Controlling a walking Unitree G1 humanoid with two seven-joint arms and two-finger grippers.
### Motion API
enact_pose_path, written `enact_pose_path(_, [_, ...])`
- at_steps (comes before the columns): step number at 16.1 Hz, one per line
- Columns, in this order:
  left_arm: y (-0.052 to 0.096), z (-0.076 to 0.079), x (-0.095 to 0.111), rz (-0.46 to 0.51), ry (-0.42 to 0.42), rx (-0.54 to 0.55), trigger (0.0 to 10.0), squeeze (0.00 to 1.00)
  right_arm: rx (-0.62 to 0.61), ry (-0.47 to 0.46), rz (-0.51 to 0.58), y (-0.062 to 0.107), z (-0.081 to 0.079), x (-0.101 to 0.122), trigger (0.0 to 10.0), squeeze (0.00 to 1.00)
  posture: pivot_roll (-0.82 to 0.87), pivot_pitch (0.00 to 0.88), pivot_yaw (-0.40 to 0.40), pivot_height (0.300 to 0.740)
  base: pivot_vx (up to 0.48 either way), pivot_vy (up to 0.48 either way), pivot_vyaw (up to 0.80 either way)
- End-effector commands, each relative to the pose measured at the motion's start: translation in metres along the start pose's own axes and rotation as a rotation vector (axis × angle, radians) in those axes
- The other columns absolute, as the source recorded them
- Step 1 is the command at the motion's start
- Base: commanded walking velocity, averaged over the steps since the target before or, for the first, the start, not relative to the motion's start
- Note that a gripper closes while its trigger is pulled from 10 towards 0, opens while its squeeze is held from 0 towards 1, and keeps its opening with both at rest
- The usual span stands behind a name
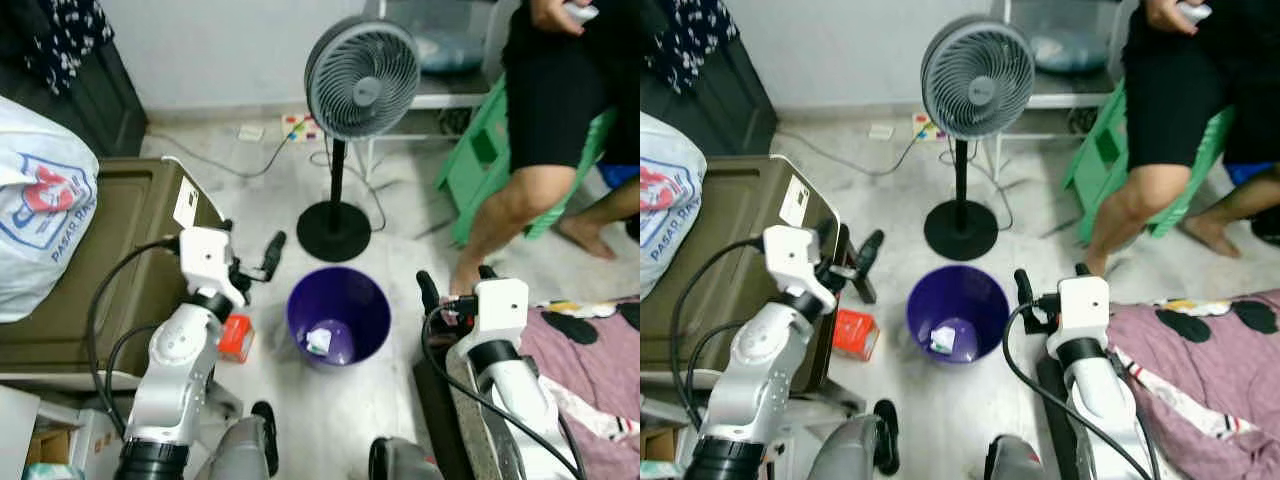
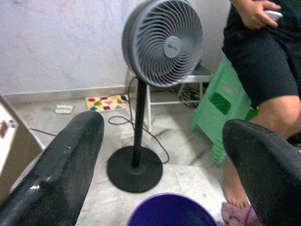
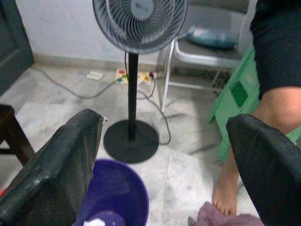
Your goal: Clean up the room
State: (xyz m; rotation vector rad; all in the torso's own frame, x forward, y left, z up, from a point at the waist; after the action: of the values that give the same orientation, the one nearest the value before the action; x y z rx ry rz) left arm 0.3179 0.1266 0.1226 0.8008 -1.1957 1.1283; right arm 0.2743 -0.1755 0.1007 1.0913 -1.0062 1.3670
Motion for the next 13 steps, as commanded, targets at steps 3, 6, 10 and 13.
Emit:
enact_pose_path(3, [0.009,-0.010,-0.011,-0.024,-0.003,0.045,10.0,0.00,0.031,-0.010,0.001,-0.001,-0.005,0.003,10.0,0.00,-0.04,0.083,0.029,0.740,0.000,0.000,0.00])
enact_pose_path(6, [0.006,-0.005,-0.011,-0.021,0.001,0.020,10.0,0.00,0.053,0.001,0.034,-0.014,-0.012,0.013,10.0,0.00,-0.03,0.078,0.022,0.740,0.000,0.000,0.00])
enact_pose_path(10, [0.005,-0.003,-0.008,-0.007,-0.003,0.010,10.0,0.00,0.067,-0.002,0.042,-0.015,-0.016,0.016,10.0,0.00,-0.03,0.087,0.019,0.740,0.000,0.000,0.73])
enact_pose_path(13, [0.004,-0.001,-0.008,-0.006,0.002,-0.012,10.0,0.00,0.057,-0.017,0.041,-0.017,-0.015,0.015,10.0,0.00,-0.03,0.085,0.024,0.740,0.000,0.000,0.23])
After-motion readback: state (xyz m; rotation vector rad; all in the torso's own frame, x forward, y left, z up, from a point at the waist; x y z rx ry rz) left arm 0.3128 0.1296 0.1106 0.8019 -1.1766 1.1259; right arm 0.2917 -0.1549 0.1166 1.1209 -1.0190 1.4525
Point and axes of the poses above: a point about 5 cm out from each wrist's last joint towards the gripper, its own y axis pointing back from the gripper into the wrist, its own x axis along the axis of the wrist's last joint, z = x × y, the point moved 4 cm from there along -y, pointing out of the wrist towards the gripper, and after that the axes turned 7 degrees about y, right-handed, at the moved point
